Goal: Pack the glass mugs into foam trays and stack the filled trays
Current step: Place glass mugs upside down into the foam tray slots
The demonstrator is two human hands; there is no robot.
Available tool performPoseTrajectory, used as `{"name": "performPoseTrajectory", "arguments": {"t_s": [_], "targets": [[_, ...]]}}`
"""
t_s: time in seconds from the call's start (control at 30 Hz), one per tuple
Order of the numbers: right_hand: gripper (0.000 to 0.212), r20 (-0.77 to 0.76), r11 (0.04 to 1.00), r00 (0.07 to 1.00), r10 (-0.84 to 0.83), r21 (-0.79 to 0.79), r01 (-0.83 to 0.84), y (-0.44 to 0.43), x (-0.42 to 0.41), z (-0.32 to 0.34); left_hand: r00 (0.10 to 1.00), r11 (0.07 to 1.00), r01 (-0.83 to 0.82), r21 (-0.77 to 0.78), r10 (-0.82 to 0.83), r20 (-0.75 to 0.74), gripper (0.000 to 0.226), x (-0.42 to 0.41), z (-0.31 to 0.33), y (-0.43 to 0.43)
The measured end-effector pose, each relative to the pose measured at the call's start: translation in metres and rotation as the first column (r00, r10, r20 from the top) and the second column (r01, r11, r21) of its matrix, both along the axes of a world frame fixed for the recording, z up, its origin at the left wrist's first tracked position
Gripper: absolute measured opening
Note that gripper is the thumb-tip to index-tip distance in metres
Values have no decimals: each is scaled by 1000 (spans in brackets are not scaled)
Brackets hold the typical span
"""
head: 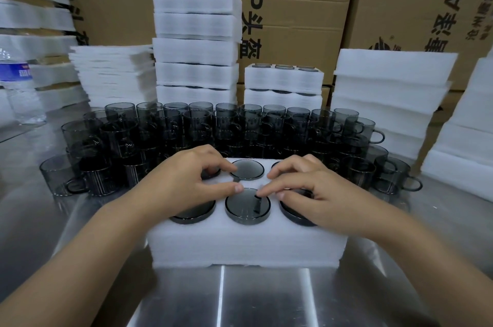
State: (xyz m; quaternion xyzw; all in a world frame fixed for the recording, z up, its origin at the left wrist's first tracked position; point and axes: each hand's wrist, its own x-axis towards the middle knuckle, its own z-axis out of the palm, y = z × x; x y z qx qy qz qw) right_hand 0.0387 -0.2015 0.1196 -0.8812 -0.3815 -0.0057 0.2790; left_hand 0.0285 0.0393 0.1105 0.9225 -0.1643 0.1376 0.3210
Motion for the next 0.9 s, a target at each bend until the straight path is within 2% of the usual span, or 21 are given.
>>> {"name": "performPoseTrajectory", "arguments": {"t_s": [0.13, 0.33, 0.5, 0.53, 0.6, 0.67, 0.73, 0.8, 0.87, 0.9], "targets": [[28, -12, 1000, 1000, 14, 24, -14, 1, 1, -2, 1000, 999, 18, -33, -18, -1, 47, 0, -1, -1], [18, 16, 999, 1000, 27, 38, -27, 1, 1, -5, 999, 999, 36, -35, -35, 14, 42, 1, -1, 1], [49, 142, 998, 990, 7, -63, 2, -1, -3, 0, 1000, 1000, 14, -19, -13, 27, 41, -1, 2, -1], [58, 173, 993, 985, 5, -119, 16, -2, -5, 2, 997, 999, -5, 35, 2, 73, 38, -3, 3, 0], [74, 211, 971, 977, 27, -239, 25, -4, -10, 6, 954, 973, -106, 204, 41, 298, 28, -9, 8, 1], [82, 236, 946, 970, 54, -324, 27, -7, -15, 9, 895, 935, -206, 289, 61, 442, 36, -22, 18, 2], [79, 280, 929, 957, 70, -368, 39, -9, -21, 10, 920, 923, -205, 327, 68, 387, 47, -38, 29, 4], [71, 333, 936, 941, 61, -346, 61, -11, -29, 8, 977, 884, -146, 444, 57, 207, 56, -56, 32, 5], [67, 507, 944, 860, 66, -310, 111, -17, -38, 1, 997, 797, -66, 600, 78, 5, 66, -71, 31, 10], [70, 577, 941, 814, 72, -311, 137, -19, -42, -3, 994, 751, -51, 659, 103, -40, 68, -75, 30, 10]]}}
